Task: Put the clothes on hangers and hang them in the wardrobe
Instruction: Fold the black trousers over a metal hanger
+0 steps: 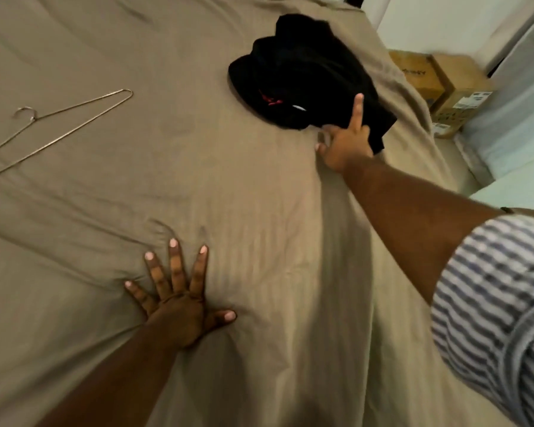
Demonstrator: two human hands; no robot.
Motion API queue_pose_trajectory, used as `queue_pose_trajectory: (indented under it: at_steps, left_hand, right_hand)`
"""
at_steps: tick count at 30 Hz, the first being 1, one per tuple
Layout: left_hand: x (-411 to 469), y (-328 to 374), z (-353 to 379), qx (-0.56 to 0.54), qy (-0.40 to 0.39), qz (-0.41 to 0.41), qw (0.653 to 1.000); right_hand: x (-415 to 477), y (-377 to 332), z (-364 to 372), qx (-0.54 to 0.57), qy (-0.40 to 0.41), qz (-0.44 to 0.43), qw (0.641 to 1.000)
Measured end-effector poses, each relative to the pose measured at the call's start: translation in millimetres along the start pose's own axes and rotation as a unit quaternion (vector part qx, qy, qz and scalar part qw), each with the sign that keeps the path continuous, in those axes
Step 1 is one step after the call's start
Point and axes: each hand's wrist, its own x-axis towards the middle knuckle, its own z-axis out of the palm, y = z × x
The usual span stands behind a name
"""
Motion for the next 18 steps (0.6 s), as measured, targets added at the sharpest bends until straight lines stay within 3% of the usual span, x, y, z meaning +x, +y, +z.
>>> queue_pose_trajectory:
  at_steps: [4,7,11,13,18]
  left_hand:
    - [2,-2,4,0.021,0.01,0.003,1.0]
    - [1,0,3,0.022,0.013,0.003,1.0]
    - [0,0,2,0.022,0.023,0.002,0.999]
    - [-1,1,1,0.02,0.035,-0.001,0.999]
    - [-10,5,-8,0.037,0.02,-0.011,0.999]
  right_hand:
    - [31,10,-7,-0.005,-0.028,0.018,0.999]
    - [19,10,-15,0.058,0.085,0.026,0.994]
    - [-47,-16,-27,0.23,0.187,-0.002,0.955]
    - [-100,-37,-28,0.299,0.181,0.007,0.937]
    - [-269,-86,-32,0.49,0.055,0.021,0.87]
